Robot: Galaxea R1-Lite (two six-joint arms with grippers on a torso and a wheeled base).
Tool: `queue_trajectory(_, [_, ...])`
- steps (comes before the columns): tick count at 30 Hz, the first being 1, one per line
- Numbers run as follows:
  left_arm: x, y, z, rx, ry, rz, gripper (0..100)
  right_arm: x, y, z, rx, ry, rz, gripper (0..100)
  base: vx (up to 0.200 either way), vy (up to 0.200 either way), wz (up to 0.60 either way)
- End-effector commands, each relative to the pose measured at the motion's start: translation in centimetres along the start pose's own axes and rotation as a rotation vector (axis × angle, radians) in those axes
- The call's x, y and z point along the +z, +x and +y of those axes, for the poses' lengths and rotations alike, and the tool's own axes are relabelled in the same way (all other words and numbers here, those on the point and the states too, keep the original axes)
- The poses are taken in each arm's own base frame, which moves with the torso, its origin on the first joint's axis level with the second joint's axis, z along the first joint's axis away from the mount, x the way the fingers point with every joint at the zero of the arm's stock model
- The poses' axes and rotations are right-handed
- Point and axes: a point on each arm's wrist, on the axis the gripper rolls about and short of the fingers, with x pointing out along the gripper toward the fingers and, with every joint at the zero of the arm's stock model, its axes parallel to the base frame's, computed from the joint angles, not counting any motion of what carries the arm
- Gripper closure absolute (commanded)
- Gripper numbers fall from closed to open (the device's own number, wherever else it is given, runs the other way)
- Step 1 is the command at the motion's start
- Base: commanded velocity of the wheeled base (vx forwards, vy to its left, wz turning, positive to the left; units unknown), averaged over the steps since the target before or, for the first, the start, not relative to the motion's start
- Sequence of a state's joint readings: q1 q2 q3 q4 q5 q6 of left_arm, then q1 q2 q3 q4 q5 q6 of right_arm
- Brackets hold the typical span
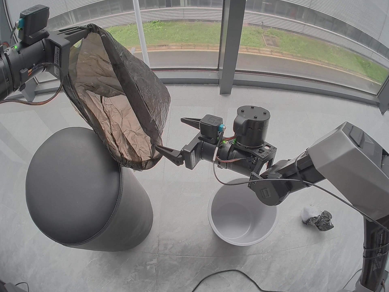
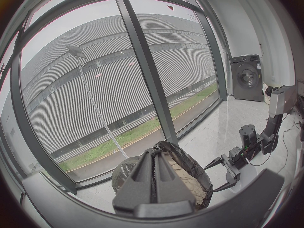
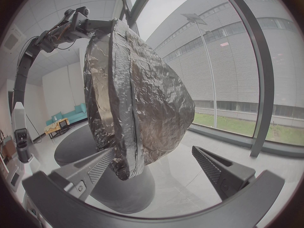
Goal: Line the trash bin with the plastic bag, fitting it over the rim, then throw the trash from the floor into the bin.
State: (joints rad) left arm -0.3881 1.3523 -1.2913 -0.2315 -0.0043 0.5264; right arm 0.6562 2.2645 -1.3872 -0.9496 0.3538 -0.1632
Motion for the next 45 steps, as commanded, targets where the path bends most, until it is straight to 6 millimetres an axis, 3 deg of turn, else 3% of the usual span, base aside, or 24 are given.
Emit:
queue_trajectory(1, [0.2, 0.0, 0.0, -0.015, 0.001, -0.015, 100, -1.5, 0.7, 0.6, 0.017, 0.030, 0.016, 0, 0.000, 0.000, 0.00])
queue_trajectory(14, [0.7, -0.5, 0.1, -0.067, 0.000, -0.065, 100, -2.5, 2.1, 1.9, 0.038, 0.044, 0.001, 0, 0.000, 0.000, 0.00])
queue_trajectory(15, [0.7, -0.6, 0.1, -0.068, 0.000, -0.067, 100, -2.7, 2.1, 1.9, 0.033, 0.043, -0.001, 100, 0.000, 0.000, 0.00])
queue_trajectory(22, [0.7, -0.9, 0.0, -0.070, -0.006, -0.072, 100, -2.9, 1.2, 2.2, -0.003, 0.044, -0.003, 100, 0.000, 0.000, 0.00])
queue_trajectory(27, [0.7, -0.9, -0.2, -0.108, -0.013, -0.087, 100, -0.7, 0.3, 2.1, -0.030, 0.065, -0.034, 100, 0.000, 0.000, 0.00])
queue_trajectory(32, [0.4, -0.8, -0.4, -0.132, -0.040, -0.082, 100, 1.6, -1.9, 2.7, -0.023, 0.080, -0.028, 100, 0.000, 0.000, 0.00])
queue_trajectory(33, [-0.4, -0.4, -0.9, -0.165, -0.088, -0.059, 100, 3.5, -4.0, 3.9, -0.001, 0.102, -0.019, 100, 0.000, 0.000, 0.00])
queue_trajectory(35, [-0.8, -0.3, -1.0, -0.179, -0.119, -0.048, 100, 4.5, -5.3, 4.4, 0.006, 0.125, -0.005, 100, 0.000, 0.000, 0.00])
queue_trajectory(36, [-1.8, 0.4, -1.6, -0.224, -0.200, -0.013, 100, 6.1, -7.9, 5.3, 0.021, 0.185, 0.035, 100, 0.000, 0.000, 0.00])
queue_trajectory(40, [-3.9, 2.2, -2.8, -0.354, -0.396, 0.049, 100, 9.3, -13.2, 6.5, 0.029, 0.289, 0.144, 100, 0.000, 0.000, 0.00])
queue_trajectory(45, [-6.6, 4.7, -4.7, -0.518, -0.589, 0.126, 100, 13.4, -17.3, 6.6, -0.085, 0.353, 0.221, 100, 0.000, 0.000, 0.00])
